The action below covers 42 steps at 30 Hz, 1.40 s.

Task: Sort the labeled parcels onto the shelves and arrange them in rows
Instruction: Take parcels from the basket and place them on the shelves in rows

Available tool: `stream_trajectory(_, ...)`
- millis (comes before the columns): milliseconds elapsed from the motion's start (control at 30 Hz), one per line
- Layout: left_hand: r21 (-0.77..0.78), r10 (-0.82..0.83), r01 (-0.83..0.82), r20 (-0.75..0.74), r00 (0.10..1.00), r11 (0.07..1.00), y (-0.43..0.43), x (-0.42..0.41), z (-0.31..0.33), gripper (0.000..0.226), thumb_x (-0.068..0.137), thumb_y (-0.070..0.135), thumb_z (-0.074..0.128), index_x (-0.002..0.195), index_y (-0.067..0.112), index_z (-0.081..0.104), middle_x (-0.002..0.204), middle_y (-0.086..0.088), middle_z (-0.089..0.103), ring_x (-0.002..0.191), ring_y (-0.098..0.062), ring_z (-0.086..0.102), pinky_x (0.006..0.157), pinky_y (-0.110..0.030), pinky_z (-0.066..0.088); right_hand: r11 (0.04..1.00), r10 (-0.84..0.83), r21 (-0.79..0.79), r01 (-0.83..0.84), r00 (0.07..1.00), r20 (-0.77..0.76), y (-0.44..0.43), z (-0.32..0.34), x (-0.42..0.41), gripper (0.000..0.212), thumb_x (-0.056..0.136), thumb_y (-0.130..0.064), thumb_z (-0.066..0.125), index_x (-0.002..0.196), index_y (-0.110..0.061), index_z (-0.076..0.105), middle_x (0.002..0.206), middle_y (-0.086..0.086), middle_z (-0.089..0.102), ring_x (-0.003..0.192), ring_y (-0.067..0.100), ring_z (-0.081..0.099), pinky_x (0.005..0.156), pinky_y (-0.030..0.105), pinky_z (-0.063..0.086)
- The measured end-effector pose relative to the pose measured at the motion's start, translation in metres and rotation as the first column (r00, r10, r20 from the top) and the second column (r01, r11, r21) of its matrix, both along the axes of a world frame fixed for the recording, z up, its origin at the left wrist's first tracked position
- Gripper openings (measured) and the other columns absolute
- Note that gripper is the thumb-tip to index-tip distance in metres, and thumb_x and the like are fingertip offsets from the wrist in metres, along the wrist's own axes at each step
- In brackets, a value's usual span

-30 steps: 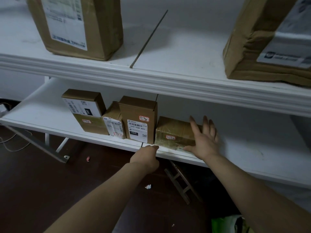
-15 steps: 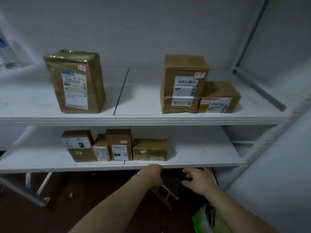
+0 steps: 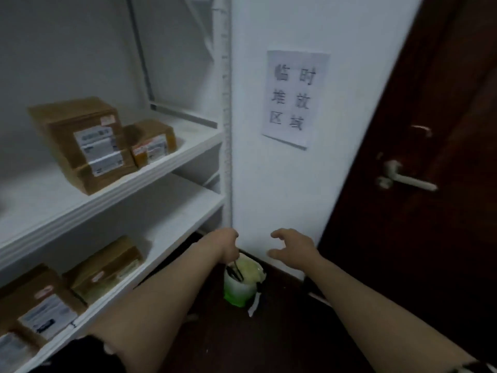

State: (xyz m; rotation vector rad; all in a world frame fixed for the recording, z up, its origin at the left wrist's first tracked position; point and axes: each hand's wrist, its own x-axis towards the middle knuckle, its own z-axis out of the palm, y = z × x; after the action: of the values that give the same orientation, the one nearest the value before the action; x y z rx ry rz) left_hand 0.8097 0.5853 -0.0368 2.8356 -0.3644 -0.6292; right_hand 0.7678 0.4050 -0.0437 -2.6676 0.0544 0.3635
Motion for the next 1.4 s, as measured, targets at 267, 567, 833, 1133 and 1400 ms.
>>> stream_trajectory(267, -0.024, -0.380, 0.379, -0.030, 0.925, 0.925, -0.168, -0.106, 0.002, 0.059, 0.092, 0.020, 0.053, 0.146, 0.012, 0.032, 0.146, -0.009, 0.042, 0.132, -0.023, 0.042, 0.107, -0.029, 0.036, 0.908, -0.413, 0.083, 0.410, 0.911, 0.017, -0.126, 0.003, -0.179, 0.056, 0.090, -0.034, 0.061, 0.141, -0.021, 0.041, 0.141, 0.002, 0.041, 0.125, 0.017, 0.045, 0.101, 0.028, 0.040)
stream_trajectory(567, -0.092, -0.780, 0.775, -0.088, 0.619, 0.626, -0.386, -0.348, -0.005, 0.037, 0.089, 0.023, 0.056, 0.126, 0.022, 0.053, 0.112, 0.004, 0.057, 0.101, -0.011, 0.059, 0.085, -0.024, 0.051, 0.639, -0.769, 0.057, 0.767, 0.638, 0.034, -0.276, 0.001, -0.485, 0.050, 0.088, -0.032, 0.060, 0.136, -0.023, 0.048, 0.136, 0.005, 0.047, 0.125, 0.019, 0.047, 0.101, 0.022, 0.035)
stream_trajectory(833, -0.121, -0.913, 0.906, -0.015, 0.407, 0.405, -0.509, -0.537, -0.006, 0.043, 0.081, 0.025, 0.056, 0.124, 0.020, 0.056, 0.120, -0.005, 0.060, 0.108, -0.020, 0.059, 0.079, -0.026, 0.046, 0.203, -0.978, 0.153, 0.967, 0.193, 0.072, -0.347, 0.005, -0.708, 0.047, 0.090, -0.033, 0.060, 0.134, -0.021, 0.048, 0.134, 0.002, 0.047, 0.120, 0.018, 0.052, 0.096, 0.025, 0.041)
stream_trajectory(1133, -0.154, -0.925, 0.927, 0.121, 0.361, 0.342, -0.619, -0.635, -0.005, 0.034, 0.086, 0.030, 0.055, 0.118, 0.019, 0.055, 0.115, -0.004, 0.061, 0.104, -0.022, 0.058, 0.082, -0.031, 0.050, -0.054, -0.993, 0.305, 0.951, -0.084, 0.086, -0.389, -0.014, -0.815, 0.035, 0.089, -0.024, 0.063, 0.124, -0.021, 0.056, 0.117, -0.004, 0.062, 0.105, 0.012, 0.059, 0.085, 0.023, 0.045)
stream_trajectory(1400, -0.378, -0.850, 0.809, 0.096, 0.517, 0.449, -0.743, -0.657, -0.029, 0.050, 0.081, 0.044, 0.069, 0.115, 0.010, 0.054, 0.118, -0.010, 0.056, 0.105, -0.027, 0.057, 0.083, -0.037, 0.052, -0.204, -0.969, 0.410, 0.889, -0.242, 0.042, -0.481, -0.019, -0.825, 0.016, 0.088, -0.014, 0.064, 0.097, -0.026, 0.057, 0.091, -0.008, 0.061, 0.088, 0.012, 0.059, 0.073, 0.023, 0.046)
